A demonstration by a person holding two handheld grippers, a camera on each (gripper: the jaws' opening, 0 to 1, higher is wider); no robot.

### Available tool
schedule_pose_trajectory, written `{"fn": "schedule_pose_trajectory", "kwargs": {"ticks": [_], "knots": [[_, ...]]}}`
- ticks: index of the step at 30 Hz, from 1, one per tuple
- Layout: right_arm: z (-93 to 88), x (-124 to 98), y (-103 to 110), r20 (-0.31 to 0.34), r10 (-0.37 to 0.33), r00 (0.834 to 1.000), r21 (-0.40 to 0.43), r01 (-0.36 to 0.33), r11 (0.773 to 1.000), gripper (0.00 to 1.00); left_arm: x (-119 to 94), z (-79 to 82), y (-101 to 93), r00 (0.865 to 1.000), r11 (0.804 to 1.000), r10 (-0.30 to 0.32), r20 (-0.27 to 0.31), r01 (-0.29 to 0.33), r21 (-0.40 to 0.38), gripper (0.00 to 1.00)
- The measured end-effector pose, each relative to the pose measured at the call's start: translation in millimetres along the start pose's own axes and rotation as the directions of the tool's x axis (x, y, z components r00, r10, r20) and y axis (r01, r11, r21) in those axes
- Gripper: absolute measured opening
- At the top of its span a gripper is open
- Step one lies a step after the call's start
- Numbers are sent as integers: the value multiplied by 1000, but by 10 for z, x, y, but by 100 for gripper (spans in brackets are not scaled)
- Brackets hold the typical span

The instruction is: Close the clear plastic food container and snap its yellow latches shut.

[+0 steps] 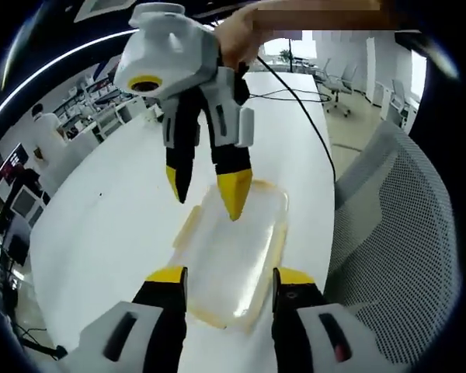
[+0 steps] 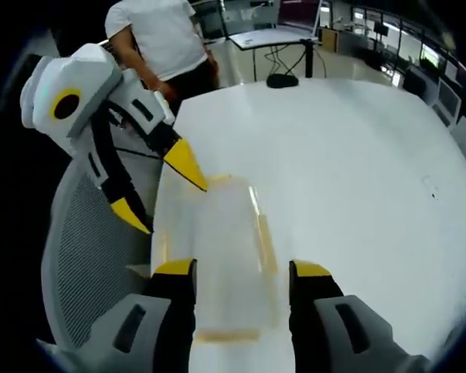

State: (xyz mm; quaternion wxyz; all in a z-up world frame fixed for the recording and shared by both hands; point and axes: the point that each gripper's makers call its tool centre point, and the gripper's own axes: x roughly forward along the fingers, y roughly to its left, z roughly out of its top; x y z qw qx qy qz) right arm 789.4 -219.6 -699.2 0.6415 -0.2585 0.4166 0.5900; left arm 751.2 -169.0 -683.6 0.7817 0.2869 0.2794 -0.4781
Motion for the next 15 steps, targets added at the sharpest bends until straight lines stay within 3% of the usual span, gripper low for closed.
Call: {"fn": "schedule_pose_trajectory", "kwargs": {"ticks": [15], "knots": [[-257,-162,111,66,-114,991,44,111,993,46,-71,-147,75,998,991,36,42,-30,-129,46]]}}
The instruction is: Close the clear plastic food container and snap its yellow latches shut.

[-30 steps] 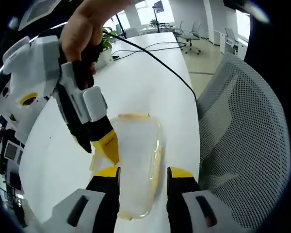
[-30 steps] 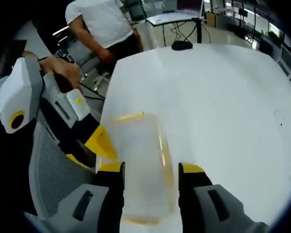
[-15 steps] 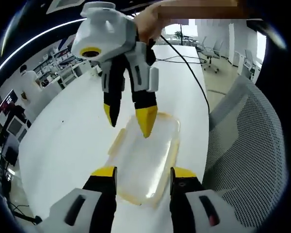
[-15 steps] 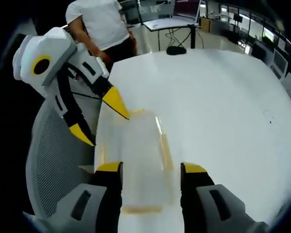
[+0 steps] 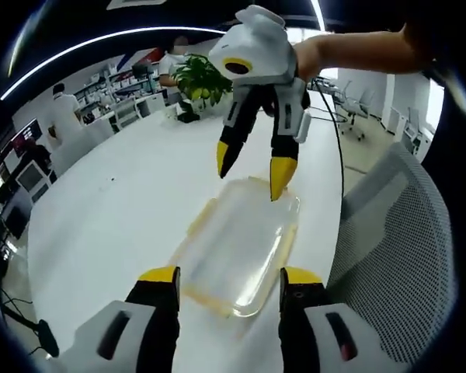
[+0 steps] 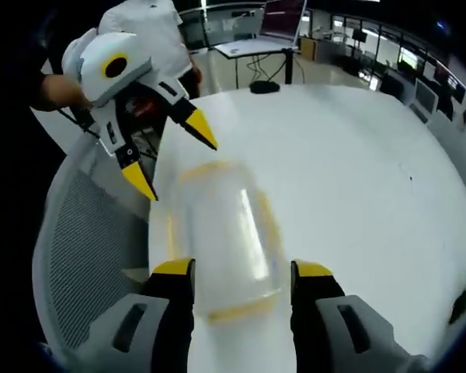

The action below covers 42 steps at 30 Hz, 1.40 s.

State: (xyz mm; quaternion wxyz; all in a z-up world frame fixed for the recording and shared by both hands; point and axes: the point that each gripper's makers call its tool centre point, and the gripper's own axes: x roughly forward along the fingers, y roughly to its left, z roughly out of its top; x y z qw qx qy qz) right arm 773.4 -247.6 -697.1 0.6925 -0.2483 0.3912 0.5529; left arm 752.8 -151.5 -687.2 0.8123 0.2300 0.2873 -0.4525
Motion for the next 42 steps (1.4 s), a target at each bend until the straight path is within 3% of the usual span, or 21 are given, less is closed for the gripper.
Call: {"fn": "schedule_pose_trajectory", "kwargs": {"ticks": [10,22,42], "knots": [[-157,-57,100,46,-76,996,42,74,996,47,-20,-114,-1,999,998,32,13,-31,-58,47],[-381,-34,150,91,-177,980,132,165,977,49,28,-293,-35,998,994,62,-2,-62,-88,47],[-446,176,191,111,-246,963,233,215,948,48,196,-388,7,998,995,48,-41,-52,-86,41]]}}
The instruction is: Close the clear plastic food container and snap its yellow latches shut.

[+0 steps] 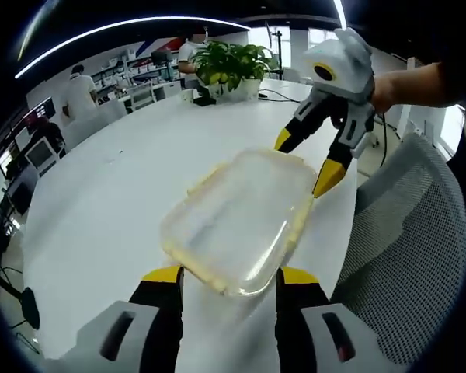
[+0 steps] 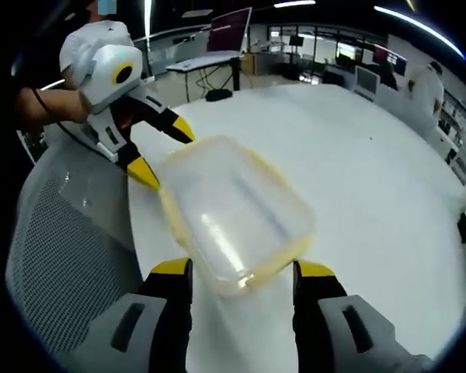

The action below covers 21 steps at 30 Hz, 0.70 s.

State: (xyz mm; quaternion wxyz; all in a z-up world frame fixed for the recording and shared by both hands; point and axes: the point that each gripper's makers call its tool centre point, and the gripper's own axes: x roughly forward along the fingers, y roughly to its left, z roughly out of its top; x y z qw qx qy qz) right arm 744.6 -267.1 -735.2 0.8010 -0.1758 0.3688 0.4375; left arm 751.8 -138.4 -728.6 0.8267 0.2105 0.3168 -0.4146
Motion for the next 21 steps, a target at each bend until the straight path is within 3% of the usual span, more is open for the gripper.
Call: {"fn": "schedule_pose_trajectory", "kwargs": {"ticks": [21], "knots": [[214,178,-300,0,-38,999,15,38,999,48,188,106,385,1000,1000,-7,-15,7,-3,42]]}}
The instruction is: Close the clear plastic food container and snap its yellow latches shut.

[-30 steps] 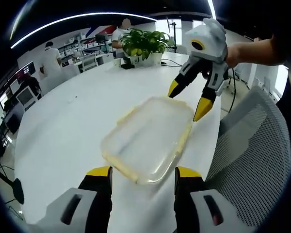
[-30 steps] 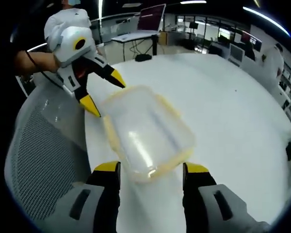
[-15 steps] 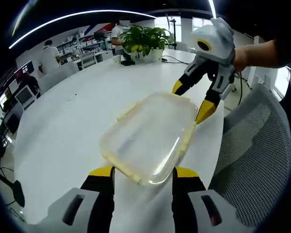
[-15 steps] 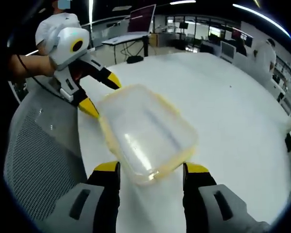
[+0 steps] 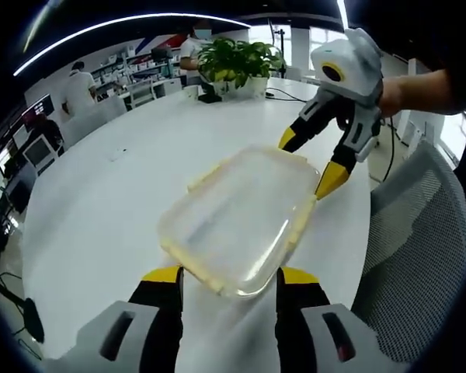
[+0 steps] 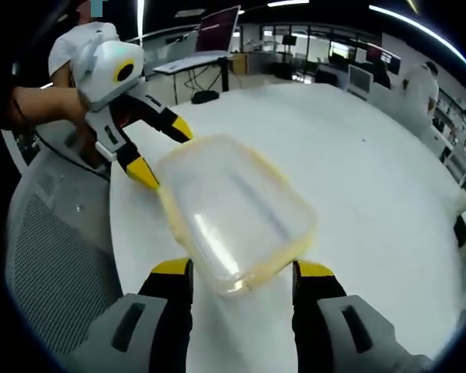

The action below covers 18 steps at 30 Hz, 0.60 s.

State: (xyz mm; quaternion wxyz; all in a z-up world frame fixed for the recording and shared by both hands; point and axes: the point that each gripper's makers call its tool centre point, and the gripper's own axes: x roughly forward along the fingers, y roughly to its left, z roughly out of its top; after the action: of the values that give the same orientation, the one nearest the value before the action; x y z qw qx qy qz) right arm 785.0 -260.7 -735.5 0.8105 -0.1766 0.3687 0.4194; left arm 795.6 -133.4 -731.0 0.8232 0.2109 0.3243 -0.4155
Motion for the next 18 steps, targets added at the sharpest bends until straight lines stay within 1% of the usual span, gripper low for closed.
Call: {"fn": "schedule_pose_trajectory", "kwargs": {"ticks": [7,18], "knots": [[89,75,-133,-6,-14,1000,5,14,1000,48,72,51,139,1000,1000,10,-9,-9,7,42],[214,184,-329,-20,-17,1000,-3,17,1000,49,173,126,360,1000,1000,23,-13,-23,2,41]]}}
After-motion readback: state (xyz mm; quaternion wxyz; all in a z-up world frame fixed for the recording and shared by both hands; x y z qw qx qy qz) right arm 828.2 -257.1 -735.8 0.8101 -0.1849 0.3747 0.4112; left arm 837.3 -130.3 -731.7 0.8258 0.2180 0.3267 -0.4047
